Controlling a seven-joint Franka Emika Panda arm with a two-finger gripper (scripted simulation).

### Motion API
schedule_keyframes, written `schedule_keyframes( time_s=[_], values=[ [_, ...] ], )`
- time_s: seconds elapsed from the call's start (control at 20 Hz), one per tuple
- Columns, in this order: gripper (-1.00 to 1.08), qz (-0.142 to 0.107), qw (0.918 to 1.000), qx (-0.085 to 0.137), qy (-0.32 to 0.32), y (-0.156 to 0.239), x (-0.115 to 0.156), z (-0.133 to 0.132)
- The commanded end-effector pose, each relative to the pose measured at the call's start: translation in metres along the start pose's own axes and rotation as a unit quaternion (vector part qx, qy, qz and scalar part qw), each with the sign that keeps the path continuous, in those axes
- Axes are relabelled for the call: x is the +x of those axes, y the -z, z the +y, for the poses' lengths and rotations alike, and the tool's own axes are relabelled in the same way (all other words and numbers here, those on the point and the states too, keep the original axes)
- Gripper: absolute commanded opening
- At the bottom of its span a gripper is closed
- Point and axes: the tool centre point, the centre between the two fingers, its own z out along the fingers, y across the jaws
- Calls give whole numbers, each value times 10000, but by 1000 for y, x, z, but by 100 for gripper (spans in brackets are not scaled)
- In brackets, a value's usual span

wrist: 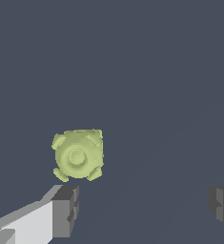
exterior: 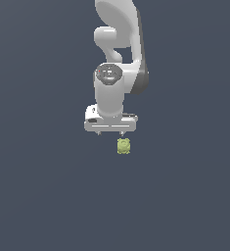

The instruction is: Pick up the object and move it to a goal position.

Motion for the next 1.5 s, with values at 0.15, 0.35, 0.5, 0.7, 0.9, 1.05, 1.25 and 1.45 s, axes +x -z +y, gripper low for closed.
schedule_keyframes(
  time_s=[0.15,0.35,0.5,0.7,0.9,1.05,1.25,1.45],
  values=[
    [100,-7,10000,5,39,-1,0,-3],
    [100,-35,9998,25,197,-6,-2,-12],
    [100,-52,9996,36,275,-7,-2,-17],
    [100,-49,9996,35,268,-7,-2,-16],
    [100,-22,9996,37,268,-14,-2,-22],
    [100,19,9996,41,265,-23,-1,-30],
    [100,95,9996,50,259,-39,0,-46],
    [100,154,9995,60,253,-52,0,-58]
  ],
)
